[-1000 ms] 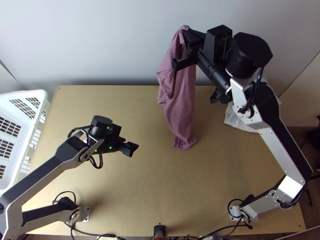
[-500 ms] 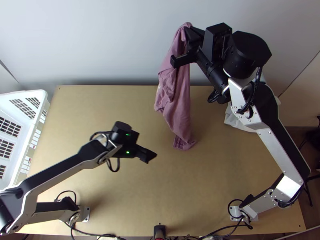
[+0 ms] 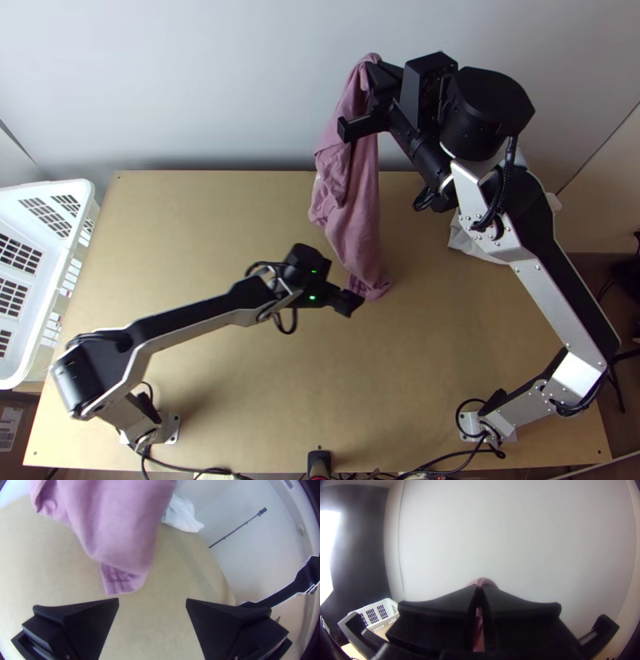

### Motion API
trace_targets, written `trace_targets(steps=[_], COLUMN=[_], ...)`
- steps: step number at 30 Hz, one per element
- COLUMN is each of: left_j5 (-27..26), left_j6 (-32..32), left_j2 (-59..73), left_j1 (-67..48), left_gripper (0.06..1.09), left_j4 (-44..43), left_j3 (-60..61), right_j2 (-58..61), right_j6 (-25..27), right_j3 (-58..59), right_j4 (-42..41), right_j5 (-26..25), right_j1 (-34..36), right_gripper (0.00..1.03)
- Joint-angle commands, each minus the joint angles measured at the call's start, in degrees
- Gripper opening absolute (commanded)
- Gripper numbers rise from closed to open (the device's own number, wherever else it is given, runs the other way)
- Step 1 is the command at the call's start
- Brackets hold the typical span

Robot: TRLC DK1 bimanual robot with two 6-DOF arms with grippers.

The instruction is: Fold the t-shirt

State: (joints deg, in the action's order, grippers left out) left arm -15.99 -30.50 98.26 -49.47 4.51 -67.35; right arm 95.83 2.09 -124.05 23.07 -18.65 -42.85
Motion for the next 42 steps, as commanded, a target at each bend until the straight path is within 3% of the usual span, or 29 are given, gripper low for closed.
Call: trace_targets(steps=[1,9,14,16,17,20,26,36,42], left_j5=[7.46,12.38,16.43,19.42,21.35,23.46,21.7,2.72,-4.93], left_j6=[-1.4,0.0,0.62,1.15,2.11,4.31,5.1,4.57,5.8], left_j2=[8.88,17.85,24.7,24.17,23.73,23.91,16.09,-15.64,-27.15], left_j1=[-4.49,-5.81,-2.65,-2.29,-2.12,0.08,6.23,20.91,36.47], left_gripper=[1.04,1.03,1.0,0.81,0.66,0.09,0.09,0.09,0.09], left_j4=[-4.16,-2.93,9.37,10.69,10.52,10.69,11.39,16.49,19.39], left_j3=[-7.62,-14.21,-23.97,-24.05,-23.61,-23.18,-15.53,0.73,3.46], right_j2=[-0.56,-1.09,-1.17,-1.35,-1.44,-1.44,-1.44,-1.61,-1.44], right_j6=[-0.07,-0.07,-0.33,-0.77,-1.03,-1.03,-0.94,-0.42,-0.15], right_j3=[0.12,0.12,0.12,0.12,0.04,0.04,0.39,1.18,1.35], right_j4=[1.36,2.33,2.59,2.95,3.12,3.21,3.47,3.47,3.21], right_j5=[-0.07,-0.15,-0.15,-0.07,-0.07,-0.07,-0.15,-0.15,-0.15], right_j1=[-0.13,-0.22,-0.22,-0.22,-0.22,-0.3,-0.13,1.89,2.07], right_gripper=[0.03,0.03,0.03,0.03,0.03,0.03,0.03,0.03,0.03])
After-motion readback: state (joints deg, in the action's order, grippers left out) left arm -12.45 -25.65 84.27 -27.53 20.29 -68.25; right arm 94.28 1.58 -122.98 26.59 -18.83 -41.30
